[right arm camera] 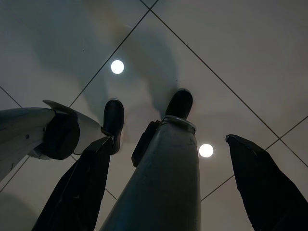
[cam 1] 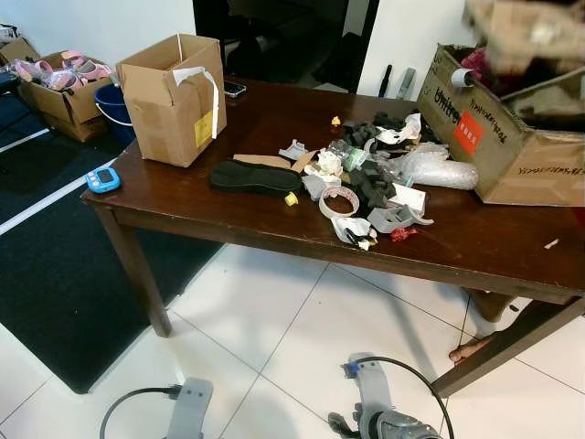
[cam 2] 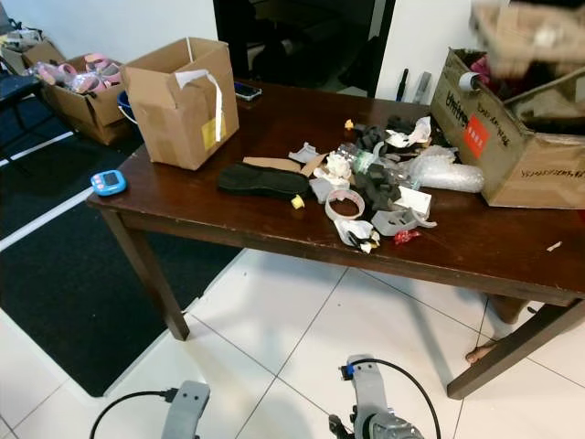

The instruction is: Picking trash to rubbish bin

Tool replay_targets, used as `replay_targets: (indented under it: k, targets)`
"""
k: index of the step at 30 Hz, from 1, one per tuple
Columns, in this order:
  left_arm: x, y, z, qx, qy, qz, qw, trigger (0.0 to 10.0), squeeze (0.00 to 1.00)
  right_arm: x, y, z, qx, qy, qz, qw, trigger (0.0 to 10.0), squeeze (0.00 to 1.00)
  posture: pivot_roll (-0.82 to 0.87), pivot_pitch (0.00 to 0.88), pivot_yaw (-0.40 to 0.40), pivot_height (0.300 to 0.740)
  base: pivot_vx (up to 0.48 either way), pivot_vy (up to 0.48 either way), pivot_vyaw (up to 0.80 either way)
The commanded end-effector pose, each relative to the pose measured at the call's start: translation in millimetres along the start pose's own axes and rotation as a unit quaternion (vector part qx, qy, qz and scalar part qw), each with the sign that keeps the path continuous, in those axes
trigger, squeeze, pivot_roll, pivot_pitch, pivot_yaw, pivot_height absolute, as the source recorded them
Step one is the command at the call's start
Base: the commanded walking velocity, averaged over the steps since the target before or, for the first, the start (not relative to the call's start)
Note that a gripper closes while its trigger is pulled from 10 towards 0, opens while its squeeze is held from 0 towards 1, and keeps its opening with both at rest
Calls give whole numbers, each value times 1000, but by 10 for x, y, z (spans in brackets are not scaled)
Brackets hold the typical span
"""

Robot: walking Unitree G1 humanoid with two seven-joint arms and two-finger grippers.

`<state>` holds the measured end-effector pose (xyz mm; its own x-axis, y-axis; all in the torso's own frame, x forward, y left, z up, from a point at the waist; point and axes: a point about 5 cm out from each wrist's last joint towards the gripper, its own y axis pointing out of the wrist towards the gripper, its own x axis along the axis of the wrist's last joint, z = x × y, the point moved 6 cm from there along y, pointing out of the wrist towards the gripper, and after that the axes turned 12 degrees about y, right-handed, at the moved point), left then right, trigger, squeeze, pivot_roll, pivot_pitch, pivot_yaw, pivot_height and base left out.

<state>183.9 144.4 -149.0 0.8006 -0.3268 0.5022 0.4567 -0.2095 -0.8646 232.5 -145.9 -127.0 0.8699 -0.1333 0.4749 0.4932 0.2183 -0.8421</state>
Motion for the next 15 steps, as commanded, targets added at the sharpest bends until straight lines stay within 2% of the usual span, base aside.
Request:
replay_targets:
  k: [1, 15]
  targets:
    - [-26, 3, -34, -5, 4, 6, 1000, 10000, 0, -44, -3, -16, -3, -2, 8, 1000, 10000, 0, 62, 39, -36, 740, 0, 0, 0]
    - [-53, -9, -5, -3, 2, 7, 1000, 10000, 0, -50, -2, -11, -2, 6, 7, 1000, 10000, 0, 60, 43, -31, 740, 0, 0, 0]
